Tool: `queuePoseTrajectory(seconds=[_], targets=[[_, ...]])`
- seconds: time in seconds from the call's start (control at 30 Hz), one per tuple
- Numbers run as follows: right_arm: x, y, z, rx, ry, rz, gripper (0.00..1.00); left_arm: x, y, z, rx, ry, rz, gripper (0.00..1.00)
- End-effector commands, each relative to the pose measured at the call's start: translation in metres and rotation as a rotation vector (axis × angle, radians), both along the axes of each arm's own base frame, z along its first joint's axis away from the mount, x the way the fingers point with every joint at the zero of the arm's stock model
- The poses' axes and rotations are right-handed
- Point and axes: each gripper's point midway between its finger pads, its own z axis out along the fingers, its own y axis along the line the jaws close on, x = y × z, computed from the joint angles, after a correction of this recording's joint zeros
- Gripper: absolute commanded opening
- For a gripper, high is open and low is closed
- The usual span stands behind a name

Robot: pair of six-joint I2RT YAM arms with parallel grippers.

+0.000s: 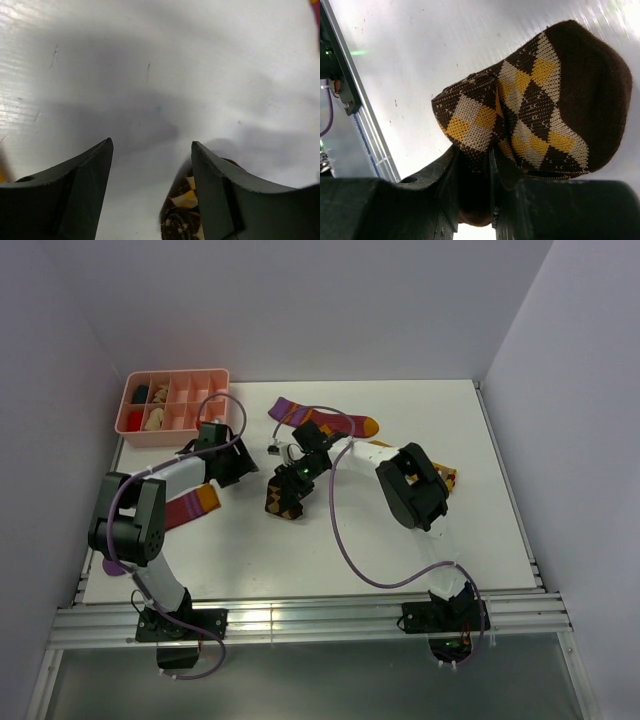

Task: Roll the socks
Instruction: Roll the sock at the center of the board.

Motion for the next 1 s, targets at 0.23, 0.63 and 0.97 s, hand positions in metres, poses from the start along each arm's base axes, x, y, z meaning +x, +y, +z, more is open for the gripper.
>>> queuePoseTrajectory(seconds=[0.23, 0.63, 0.97], targets=[[-0.026, -0.066, -0.079, -0.352, 0.138, -0.031, 0.0, -0.022, -0.012, 0.067, 0.093, -0.306, -0.369, 0.69], [-0.021, -0.064, -0.073, -0.328, 0.12, -0.025, 0.0, -0.089, -0.078, 0.037, 0.011, -0.277, -0.697, 0.69], [-0.023, -0.066, -0.073, -0.324, 0.111, -0.021, 0.0, -0.085, -0.084, 0.012, -0.015, -0.187, -0.683, 0.62]])
